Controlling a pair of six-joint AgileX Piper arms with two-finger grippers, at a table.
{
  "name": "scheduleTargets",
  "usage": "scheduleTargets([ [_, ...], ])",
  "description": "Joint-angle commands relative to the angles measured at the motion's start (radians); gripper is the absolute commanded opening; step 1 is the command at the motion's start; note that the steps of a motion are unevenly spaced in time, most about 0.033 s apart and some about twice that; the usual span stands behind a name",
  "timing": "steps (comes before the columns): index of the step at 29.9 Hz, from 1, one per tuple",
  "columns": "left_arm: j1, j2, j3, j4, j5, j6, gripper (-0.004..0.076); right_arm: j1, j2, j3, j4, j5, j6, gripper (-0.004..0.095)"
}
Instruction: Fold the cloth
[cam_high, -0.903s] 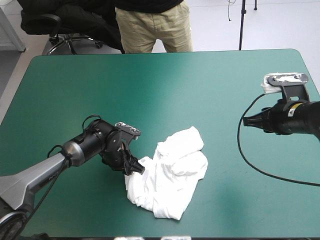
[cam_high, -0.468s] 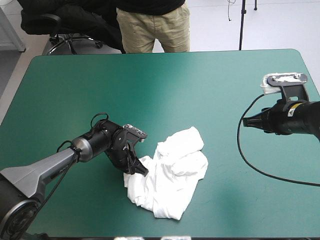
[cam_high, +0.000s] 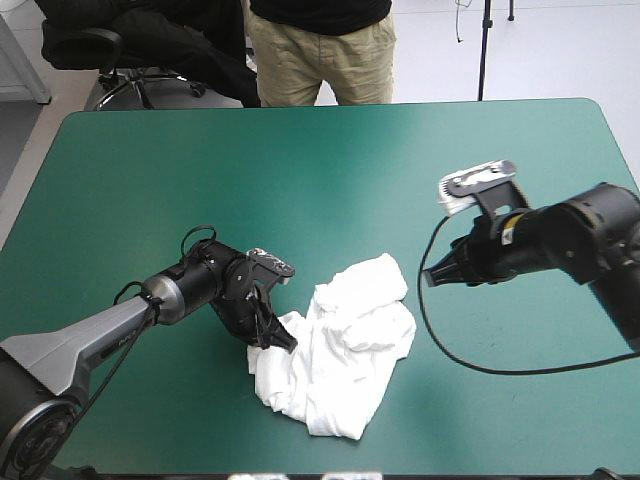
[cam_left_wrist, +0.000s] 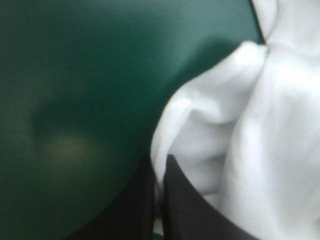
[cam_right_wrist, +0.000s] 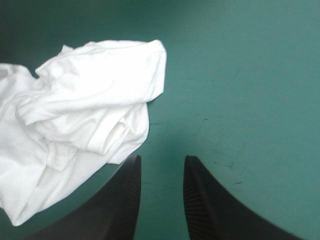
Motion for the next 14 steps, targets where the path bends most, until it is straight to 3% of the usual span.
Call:
scheduleTargets([
  [1,-0.006,-0.007,0.004,-0.071,0.001,-0.008,-0.0015,0.109,0.054,-0.022,-0.096,0.0,0.033,0.0312],
  [4,-0.006,-0.007,0.004,-0.075,0.004,-0.008,-0.0015,0.139,0.117,-0.022,-0.12,0.0,0.088,0.0427],
  [7,-0.006,-0.007,0.004,-0.073,0.008,-0.008,-0.0015,0.137,0.175,-0.022,-0.059,0.0,0.108,0.053],
  [14,-0.006,-0.007,0.004,-0.075,0.009,-0.008,-0.0016,0.135,0.251,0.052,-0.048,-0.072,0.103,0.0503],
])
